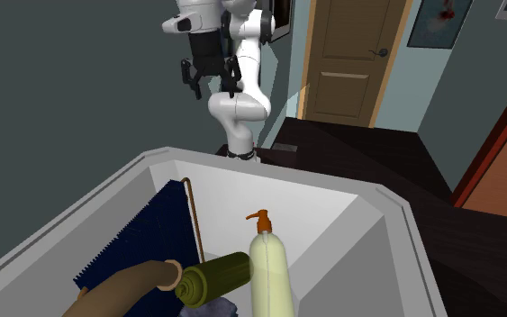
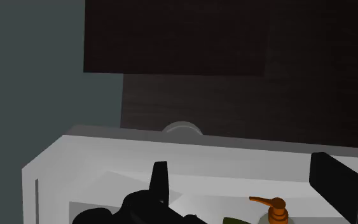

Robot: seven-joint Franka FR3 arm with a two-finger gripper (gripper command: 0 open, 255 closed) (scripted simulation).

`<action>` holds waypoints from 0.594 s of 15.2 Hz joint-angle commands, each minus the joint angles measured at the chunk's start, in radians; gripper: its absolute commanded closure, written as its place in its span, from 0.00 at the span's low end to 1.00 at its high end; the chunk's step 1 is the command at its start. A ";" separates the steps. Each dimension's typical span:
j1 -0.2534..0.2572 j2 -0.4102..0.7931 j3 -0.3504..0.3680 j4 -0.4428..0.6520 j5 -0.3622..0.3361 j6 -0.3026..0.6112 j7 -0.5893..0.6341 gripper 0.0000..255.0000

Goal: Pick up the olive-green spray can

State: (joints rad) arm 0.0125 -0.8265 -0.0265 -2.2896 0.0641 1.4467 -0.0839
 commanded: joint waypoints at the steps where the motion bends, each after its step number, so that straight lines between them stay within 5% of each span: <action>1: 0.000 0.000 0.000 0.000 0.000 0.000 0.000 0.00; 9: -0.023 0.033 0.173 -0.188 0.036 0.389 0.211 0.00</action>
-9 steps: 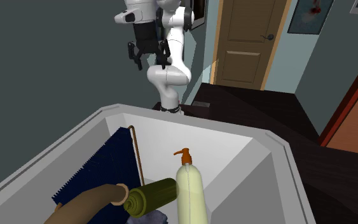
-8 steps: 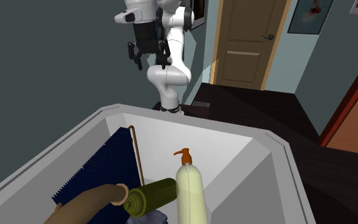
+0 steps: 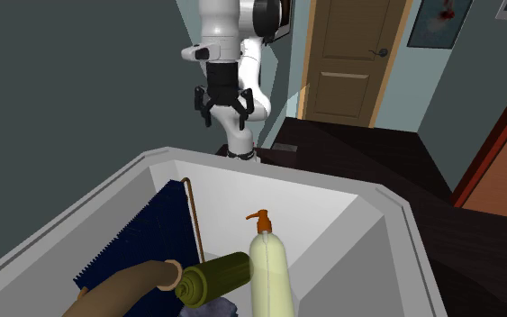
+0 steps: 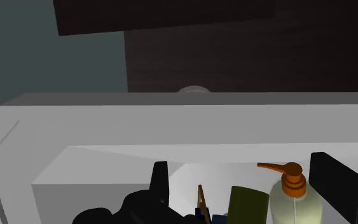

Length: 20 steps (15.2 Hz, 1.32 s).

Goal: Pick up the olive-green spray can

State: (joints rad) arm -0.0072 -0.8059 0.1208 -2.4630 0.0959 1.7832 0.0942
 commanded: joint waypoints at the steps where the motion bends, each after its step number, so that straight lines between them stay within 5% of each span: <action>1: -0.008 0.028 0.049 -0.029 0.005 0.102 0.060 0.00; 7: -0.065 0.168 0.199 -0.069 -0.029 0.395 0.248 0.00; 12: -0.176 0.331 0.351 -0.039 -0.139 0.610 0.455 0.00; 16: -0.328 0.480 0.508 0.028 -0.324 0.734 0.686 0.00; 20: -0.512 0.660 0.688 0.144 -0.648 0.770 1.008 0.00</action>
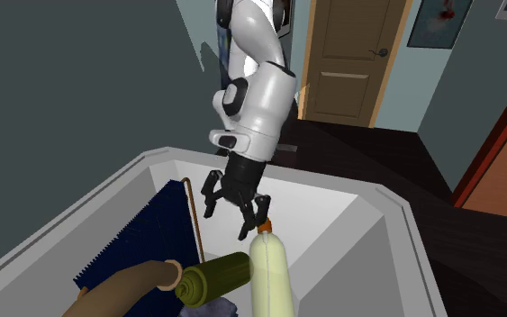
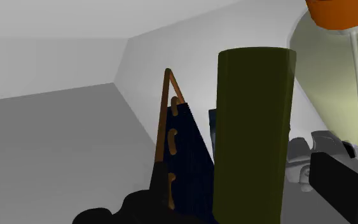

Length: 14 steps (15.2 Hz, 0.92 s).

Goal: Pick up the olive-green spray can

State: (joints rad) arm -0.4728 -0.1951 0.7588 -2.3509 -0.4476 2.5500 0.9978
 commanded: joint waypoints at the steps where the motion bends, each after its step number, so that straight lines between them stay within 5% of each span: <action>1: -0.083 0.105 0.089 0.070 -0.208 -0.010 0.197 0.00; 3: -0.107 0.230 0.128 0.154 -0.416 -0.069 0.373 0.00; 5: -0.071 0.347 0.115 0.238 -0.582 -0.141 0.506 0.00; 14: -0.026 0.428 0.071 0.226 -0.716 -0.135 0.621 0.00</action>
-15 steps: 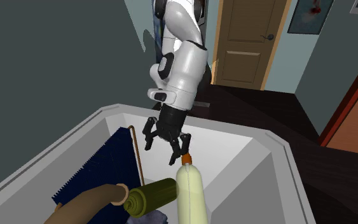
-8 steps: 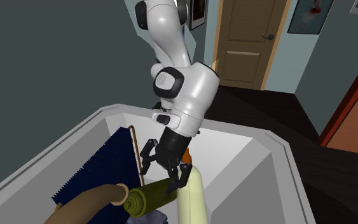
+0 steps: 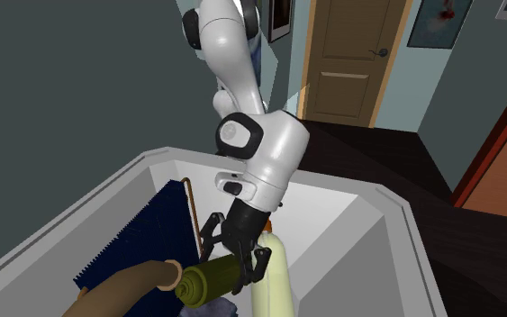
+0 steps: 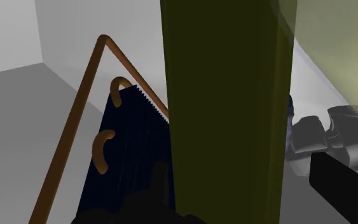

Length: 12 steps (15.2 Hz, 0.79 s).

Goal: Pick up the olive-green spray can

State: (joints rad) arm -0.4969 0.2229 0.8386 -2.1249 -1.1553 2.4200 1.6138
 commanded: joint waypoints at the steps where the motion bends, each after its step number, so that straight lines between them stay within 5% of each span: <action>1: -0.002 0.011 -0.009 0.001 -0.008 -0.005 0.005 0.00; 2: -0.004 0.009 -0.008 0.001 -0.005 -0.004 0.002 1.00; 12: -0.008 -0.001 -0.003 0.001 0.010 -0.005 -0.010 1.00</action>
State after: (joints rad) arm -0.5014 0.2257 0.8361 -2.1270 -1.1535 2.4201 1.6112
